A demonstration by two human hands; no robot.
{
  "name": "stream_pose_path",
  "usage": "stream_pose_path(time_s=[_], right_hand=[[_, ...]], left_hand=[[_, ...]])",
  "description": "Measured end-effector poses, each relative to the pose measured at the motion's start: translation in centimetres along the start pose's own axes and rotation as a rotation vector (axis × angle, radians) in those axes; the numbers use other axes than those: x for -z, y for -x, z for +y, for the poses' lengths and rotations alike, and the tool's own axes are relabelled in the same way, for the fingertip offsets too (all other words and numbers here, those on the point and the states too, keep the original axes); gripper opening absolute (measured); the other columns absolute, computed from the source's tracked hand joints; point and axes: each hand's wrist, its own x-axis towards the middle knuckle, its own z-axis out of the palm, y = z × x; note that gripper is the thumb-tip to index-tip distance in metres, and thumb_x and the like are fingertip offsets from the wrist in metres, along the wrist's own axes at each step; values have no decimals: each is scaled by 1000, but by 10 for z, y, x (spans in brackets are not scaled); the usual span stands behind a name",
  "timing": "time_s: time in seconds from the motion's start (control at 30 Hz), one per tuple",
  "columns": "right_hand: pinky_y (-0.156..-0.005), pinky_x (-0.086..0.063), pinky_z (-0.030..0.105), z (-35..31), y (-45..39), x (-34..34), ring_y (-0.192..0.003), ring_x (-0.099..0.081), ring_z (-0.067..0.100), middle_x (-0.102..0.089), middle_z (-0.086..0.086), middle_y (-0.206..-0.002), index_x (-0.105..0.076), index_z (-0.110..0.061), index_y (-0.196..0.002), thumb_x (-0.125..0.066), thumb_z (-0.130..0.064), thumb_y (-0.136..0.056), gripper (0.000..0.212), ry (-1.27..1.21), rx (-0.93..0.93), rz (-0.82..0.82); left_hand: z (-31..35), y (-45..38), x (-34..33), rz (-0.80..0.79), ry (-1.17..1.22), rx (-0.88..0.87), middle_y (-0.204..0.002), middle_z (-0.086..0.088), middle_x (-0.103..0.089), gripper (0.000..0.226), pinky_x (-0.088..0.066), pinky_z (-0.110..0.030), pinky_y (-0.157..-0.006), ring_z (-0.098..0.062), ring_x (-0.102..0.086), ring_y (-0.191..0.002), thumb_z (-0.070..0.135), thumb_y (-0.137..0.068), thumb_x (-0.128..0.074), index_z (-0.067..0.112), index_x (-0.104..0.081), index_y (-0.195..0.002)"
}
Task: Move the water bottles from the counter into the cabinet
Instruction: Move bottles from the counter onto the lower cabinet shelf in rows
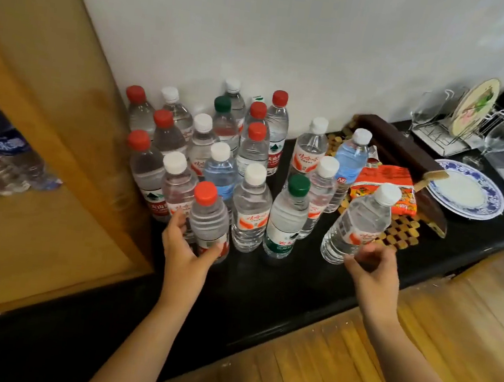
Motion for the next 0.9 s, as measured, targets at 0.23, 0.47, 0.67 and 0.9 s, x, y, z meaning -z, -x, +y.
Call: stream_pose_path(time_s=[0.23, 0.47, 0.67, 0.9], right_hand=[[-99, -37, 31, 0, -57, 6, -120, -40, 13, -35, 0, -138, -26, -24, -138, -82, -15, -67, 91, -94, -17, -96], [-102, -40, 40, 12, -72, 1, -122, -47, 20, -48, 1, -134, -32, -21, -138, -83, -16, -63, 91, -83, -38, -208], [-93, -39, 30, 13, -65, 5, -111, -48, 10, -50, -8, -125, -34, -25, -135, -83, -25, -63, 87, -24, 8, -229], [-80, -39, 14, 15, -24, 2, -109, -51, 9, -52, -10, -122, -34, -24, -135, -83, -27, -63, 87, -21, 23, -314]], left_hand=[[16, -29, -12, 63, -60, -47, -126, -10, -50, 55, -38, -49, -105, -25, -46, -122, 33, -76, -72, 12, -50, -122], [14, -35, -14, 84, -129, -58, -122, -4, -55, 58, -42, -46, -102, -20, -52, -116, 35, -69, -77, 18, -53, -119], [14, -30, 3, -2, -202, -97, -122, 0, -57, 52, -43, -45, -100, -18, -53, -114, 35, -73, -74, 22, -54, -118], [3, 4, 27, -13, -269, -124, -116, 4, -59, 51, -47, -44, -95, -14, -55, -109, 41, -68, -74, 30, -54, -113]])
